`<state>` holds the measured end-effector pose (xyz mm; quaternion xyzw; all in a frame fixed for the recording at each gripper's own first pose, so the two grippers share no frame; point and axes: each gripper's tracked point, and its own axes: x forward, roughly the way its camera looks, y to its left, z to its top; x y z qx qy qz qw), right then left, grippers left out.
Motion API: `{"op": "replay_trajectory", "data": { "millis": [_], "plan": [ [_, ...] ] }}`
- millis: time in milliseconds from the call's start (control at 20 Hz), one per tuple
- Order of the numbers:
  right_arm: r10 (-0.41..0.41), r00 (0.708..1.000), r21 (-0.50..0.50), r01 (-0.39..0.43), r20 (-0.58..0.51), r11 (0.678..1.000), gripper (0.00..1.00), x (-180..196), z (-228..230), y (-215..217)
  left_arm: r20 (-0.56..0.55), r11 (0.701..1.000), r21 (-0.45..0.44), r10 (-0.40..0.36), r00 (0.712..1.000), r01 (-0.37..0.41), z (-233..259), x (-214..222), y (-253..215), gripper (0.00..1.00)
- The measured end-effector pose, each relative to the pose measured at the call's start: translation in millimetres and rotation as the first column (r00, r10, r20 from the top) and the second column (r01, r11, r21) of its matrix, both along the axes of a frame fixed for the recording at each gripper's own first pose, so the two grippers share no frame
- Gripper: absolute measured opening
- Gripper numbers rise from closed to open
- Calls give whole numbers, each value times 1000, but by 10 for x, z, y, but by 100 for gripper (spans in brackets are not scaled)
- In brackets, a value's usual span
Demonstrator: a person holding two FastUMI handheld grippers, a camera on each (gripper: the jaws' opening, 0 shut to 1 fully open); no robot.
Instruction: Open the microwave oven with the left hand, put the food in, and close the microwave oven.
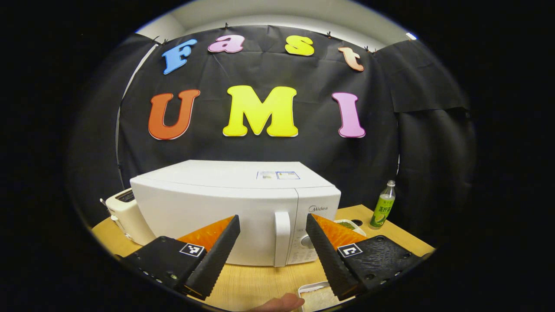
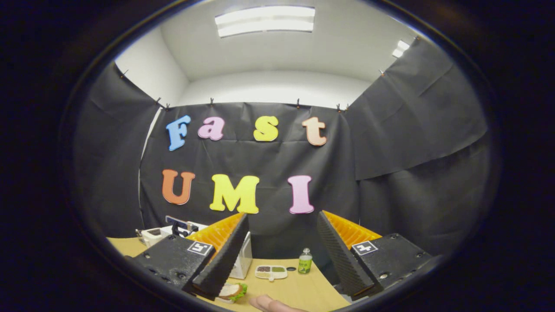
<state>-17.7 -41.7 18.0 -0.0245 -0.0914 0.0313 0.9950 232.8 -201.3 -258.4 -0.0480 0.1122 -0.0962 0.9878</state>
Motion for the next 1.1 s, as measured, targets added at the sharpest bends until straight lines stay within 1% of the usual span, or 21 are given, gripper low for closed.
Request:
{"op": "replay_trajectory", "data": {
  "millis": [50, 150, 200, 250, 350, 400, 450, 500, 550, 750, 950, 1000, 1100],
  "plan": [
    [0, 1000, 1, 0, -10, 1000, 94, 25, -77, -25, -10, 1000, 8, 0, 1000, 0, -95, 37, -52, 95],
    [1, 999, 16, 0, -34, 1000, 94, 97, -173, -91, -10, 999, 33, 27, 1000, -27, -214, 118, -76, 95],
    [-4, 999, 25, 5, -46, 1000, 100, 140, -213, -138, -13, 999, 32, 28, 1000, -28, -291, 172, -111, 95],
    [-9, 999, 31, 11, -52, 999, 94, 178, -248, -182, -14, 999, 32, 35, 999, -35, -351, 213, -146, 94],
    [-11, 998, 44, 14, -61, 999, 94, 238, -308, -216, -1, 996, 57, 63, 998, -63, -431, 296, -109, 95],
    [-5, 998, 49, 9, -69, 999, 100, 264, -356, -227, -5, 997, 60, 59, 998, -59, -492, 329, -120, 95],
    [4, 997, 52, 0, -75, 999, 94, 286, -403, -229, -9, 997, 53, 57, 998, -56, -530, 356, -123, 94],
    [6, 997, 54, -2, -79, 999, 100, 319, -433, -239, -2, 997, 45, 57, 998, -57, -518, 341, -111, 93],
    [3, 997, 54, 1, -82, 999, 94, 351, -465, -276, 9, 998, 35, 61, 998, -61, -486, 382, -123, 92],
    [4, 995, 68, 2, -98, 998, 94, 449, -596, -325, 15, 998, 5, 62, 998, -62, -492, 377, -120, 93],
    [13, 992, 69, -5, -124, 998, 94, 475, -687, -330, 19, 998, 7, 62, 998, -62, -497, 379, -120, 92],
    [12, 992, 66, -4, -123, 998, 100, 469, -682, -335, 20, 998, 11, 61, 998, -61, -496, 388, -114, 92],
    [14, 993, 65, -7, -119, 998, 100, 452, -674, -343, 11, 998, 6, 62, 998, -62, -508, 372, -113, 90]
  ]
}}
